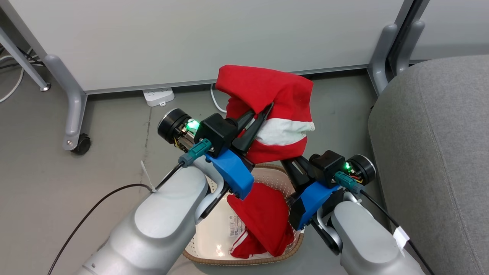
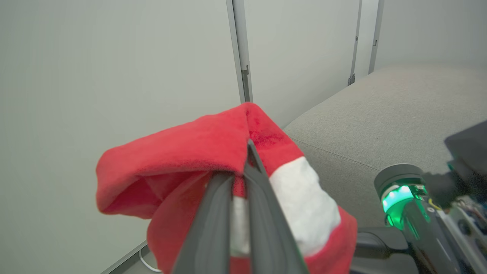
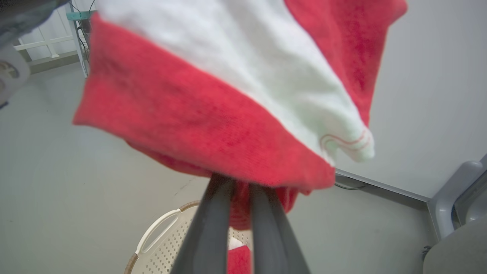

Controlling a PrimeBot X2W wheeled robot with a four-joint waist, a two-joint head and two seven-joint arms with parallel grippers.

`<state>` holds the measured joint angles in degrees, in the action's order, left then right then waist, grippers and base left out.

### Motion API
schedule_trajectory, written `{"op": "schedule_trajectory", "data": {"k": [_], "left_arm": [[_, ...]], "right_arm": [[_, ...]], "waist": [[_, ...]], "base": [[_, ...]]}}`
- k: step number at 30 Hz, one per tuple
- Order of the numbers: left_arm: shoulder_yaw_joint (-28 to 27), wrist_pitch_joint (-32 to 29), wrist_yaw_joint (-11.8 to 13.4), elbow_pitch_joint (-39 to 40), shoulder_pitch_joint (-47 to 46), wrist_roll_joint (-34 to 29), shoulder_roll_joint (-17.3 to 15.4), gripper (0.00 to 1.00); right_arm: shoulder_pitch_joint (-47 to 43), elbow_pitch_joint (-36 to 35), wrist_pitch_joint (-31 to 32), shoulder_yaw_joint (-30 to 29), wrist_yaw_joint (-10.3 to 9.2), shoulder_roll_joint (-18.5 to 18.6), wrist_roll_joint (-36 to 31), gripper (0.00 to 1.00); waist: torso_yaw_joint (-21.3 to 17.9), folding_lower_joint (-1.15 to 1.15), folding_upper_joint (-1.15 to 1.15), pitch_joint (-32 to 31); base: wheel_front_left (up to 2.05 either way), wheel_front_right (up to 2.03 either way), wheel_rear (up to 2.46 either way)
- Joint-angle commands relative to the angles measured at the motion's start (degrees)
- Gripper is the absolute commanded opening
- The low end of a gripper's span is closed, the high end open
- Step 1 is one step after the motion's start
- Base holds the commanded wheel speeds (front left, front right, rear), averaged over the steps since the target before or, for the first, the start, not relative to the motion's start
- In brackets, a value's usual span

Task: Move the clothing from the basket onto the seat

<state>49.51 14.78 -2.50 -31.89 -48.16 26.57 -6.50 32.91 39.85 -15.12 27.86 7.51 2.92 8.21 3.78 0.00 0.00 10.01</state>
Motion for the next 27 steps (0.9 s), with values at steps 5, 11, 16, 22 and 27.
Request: {"op": "schedule_trajectory", "data": {"k": [5,11,16,22,27], "left_arm": [[0.11,0.40,0.28,-0.32,-0.75,0.01,-0.24,1.00],[0.21,0.44,0.44,-0.34,-0.86,-0.08,-0.38,1.00],[0.34,0.47,0.60,-0.34,-0.86,-0.09,-0.53,1.00],[0.59,0.50,0.80,-0.20,-0.86,-0.14,-0.64,1.00],[0.84,0.51,0.94,-0.16,-0.90,-0.08,-0.85,1.00]], "right_arm": [[0.96,0.08,-0.05,0.52,-0.04,-0.05,0.59,0.00],[1.01,0.21,-0.05,0.68,-0.04,-0.05,0.91,0.00],[1.12,0.30,-0.05,0.54,-0.03,-0.05,0.89,0.00],[1.10,0.14,-0.05,0.41,-0.04,-0.06,0.98,0.00],[1.00,-0.14,-0.05,-0.07,-0.04,-0.05,1.13,0.00]], "waist": [[-0.20,0.00,0.00,-0.06],[-0.35,0.00,0.00,0.09],[-0.61,0.00,0.00,0.22],[-1.07,0.00,0.00,0.41],[-1.67,0.00,0.00,0.65]], "base": [[0.00,0.00,0.00],[0.00,0.00,0.00],[0.00,0.00,0.00],[0.00,0.00,0.00],[0.00,0.00,0.00]]}}
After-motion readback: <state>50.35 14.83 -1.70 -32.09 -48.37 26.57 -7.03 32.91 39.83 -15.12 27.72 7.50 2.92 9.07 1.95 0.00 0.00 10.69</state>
